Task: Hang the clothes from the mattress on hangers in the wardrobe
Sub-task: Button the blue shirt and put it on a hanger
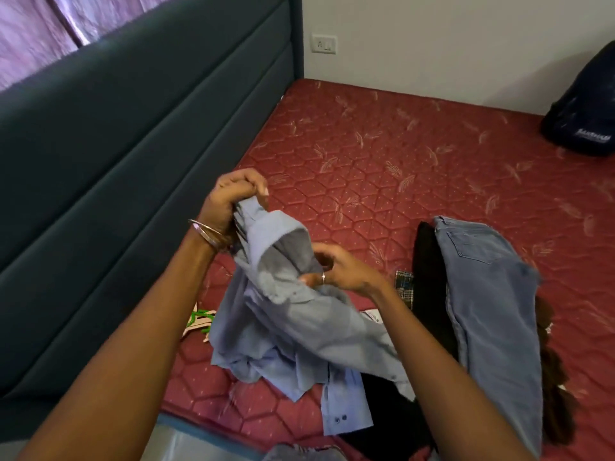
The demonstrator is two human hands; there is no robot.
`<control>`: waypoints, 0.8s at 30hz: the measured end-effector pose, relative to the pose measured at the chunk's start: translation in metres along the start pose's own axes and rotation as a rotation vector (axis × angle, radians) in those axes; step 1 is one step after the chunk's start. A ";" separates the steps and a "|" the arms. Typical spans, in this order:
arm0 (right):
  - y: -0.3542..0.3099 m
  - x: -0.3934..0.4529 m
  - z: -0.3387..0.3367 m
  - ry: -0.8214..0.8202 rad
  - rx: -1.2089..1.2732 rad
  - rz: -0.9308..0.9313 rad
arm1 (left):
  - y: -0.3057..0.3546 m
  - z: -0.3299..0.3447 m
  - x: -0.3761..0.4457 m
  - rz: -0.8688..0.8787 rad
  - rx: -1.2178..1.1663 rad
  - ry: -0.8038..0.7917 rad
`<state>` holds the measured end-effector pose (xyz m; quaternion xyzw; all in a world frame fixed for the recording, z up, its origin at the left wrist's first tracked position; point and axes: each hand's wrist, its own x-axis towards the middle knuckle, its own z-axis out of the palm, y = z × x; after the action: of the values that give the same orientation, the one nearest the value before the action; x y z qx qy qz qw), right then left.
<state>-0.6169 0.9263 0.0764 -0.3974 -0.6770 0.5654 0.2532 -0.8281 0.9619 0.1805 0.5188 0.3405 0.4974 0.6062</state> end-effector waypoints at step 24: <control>-0.082 0.002 -0.035 0.927 -1.432 0.035 | -0.015 0.010 0.008 0.168 1.538 0.523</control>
<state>-0.6105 0.9439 0.1634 -0.6633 -0.6930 -0.2147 0.1835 -0.8126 0.9669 0.1694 0.6808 0.6770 0.2734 -0.0577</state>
